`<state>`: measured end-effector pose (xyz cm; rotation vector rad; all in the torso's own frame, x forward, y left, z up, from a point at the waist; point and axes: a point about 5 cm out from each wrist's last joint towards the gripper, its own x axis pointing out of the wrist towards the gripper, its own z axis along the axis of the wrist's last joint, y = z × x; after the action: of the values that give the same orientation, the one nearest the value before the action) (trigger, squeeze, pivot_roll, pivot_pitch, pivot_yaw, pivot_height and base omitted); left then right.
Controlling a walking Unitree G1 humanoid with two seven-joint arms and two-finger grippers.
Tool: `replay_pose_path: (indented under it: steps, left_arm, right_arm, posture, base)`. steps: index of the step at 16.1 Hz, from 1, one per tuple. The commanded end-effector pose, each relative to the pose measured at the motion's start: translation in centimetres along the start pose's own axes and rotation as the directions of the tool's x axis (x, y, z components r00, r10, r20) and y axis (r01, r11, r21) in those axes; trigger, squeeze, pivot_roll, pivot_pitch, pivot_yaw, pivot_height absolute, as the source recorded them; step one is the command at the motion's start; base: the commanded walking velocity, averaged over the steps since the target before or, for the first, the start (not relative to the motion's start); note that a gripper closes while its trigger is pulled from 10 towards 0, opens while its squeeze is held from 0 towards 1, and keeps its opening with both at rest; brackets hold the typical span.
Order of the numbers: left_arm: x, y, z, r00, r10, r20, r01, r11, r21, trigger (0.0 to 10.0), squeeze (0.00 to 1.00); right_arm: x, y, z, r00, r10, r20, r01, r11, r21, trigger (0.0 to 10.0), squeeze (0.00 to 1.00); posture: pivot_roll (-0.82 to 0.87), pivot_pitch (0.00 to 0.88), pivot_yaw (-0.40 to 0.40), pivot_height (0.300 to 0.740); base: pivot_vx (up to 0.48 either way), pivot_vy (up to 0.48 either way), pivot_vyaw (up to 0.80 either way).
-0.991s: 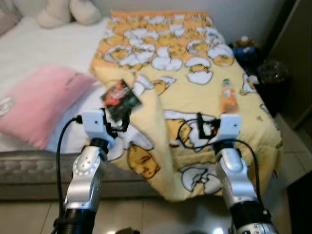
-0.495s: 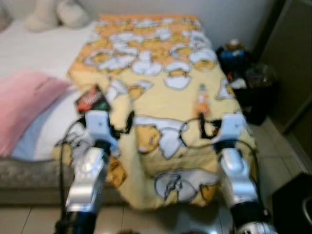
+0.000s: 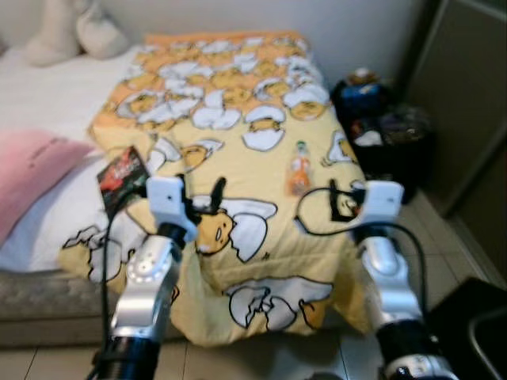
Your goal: Clean up the room
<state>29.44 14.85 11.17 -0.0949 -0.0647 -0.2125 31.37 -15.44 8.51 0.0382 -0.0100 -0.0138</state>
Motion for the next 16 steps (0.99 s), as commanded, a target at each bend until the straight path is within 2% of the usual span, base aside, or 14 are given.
replay_pose_path:
  steps: [1, 5, 8, 11, 14, 16]
  left_arm:
    - [0.3, -0.3, 0.5, 1.0, -0.019, 0.014, 0.019, 1.0, 0.015, 10.0, 0.0]
    - [0.1, -0.5, 0.8, 0.998, -0.057, 0.014, 0.056, 0.997, 0.047, 10.0, 0.0]
    - [-0.3, -0.4, 1.0, 0.998, -0.057, 0.017, 0.056, 0.998, 0.029, 10.0, 0.0]
    - [-0.7, -0.5, 1.5, 0.996, -0.087, 0.028, 0.084, 0.993, 0.085, 10.0, 0.0]
    - [-1.0, -0.1, 2.2, 0.997, -0.075, 0.016, 0.073, 0.991, 0.112, 10.0, 0.0]
    - [-1.8, 0.4, 2.7, 0.997, -0.079, 0.012, 0.077, 0.991, 0.114, 10.0, 0.0]
  right_arm:
    - [0.7, -0.3, 0.5, 1.0, -0.018, -0.002, 0.018, 1.0, 0.019, 10.0, 0.0]
    - [1.8, -0.5, 1.1, 0.999, -0.039, -0.005, 0.039, 0.999, 0.023, 10.0, 0.0]
    - [2.7, -0.4, 1.4, 0.999, -0.037, -0.013, 0.037, 0.999, 0.029, 10.0, 0.0]
    - [3.5, -0.3, 1.6, 0.998, -0.049, -0.033, 0.051, 0.997, 0.06, 10.0, 0.0]
    - [5.1, 0.0, 2.6, 0.996, -0.069, -0.051, 0.071, 0.996, 0.052, 10.0, 0.0]
    - [6.1, -0.2, 3.5, 0.993, -0.104, -0.057, 0.108, 0.993, 0.056, 10.0, 0.0]
  posture:
    - [-0.07, 0.0, 0.067, 0.711]
    - [-0.06, 0.0, 0.07, 0.711]
    - [-0.03, 0.0, 0.067, 0.711]
    - [0.0, 0.0, 0.066, 0.711]
    - [0.03, 0.0, 0.073, 0.711]
    - [0.09, 0.0, 0.08, 0.711]
  base:
    - [0.48, 0.0, 0.0]
    - [0.48, 0.0, 0.0]
    - [0.447, 0.096, 0.0]
    - [0.447, 0.096, 0.0]
    - [0.0, 0.0, 0.0]
    - [0.0, 0.0, 0.0]
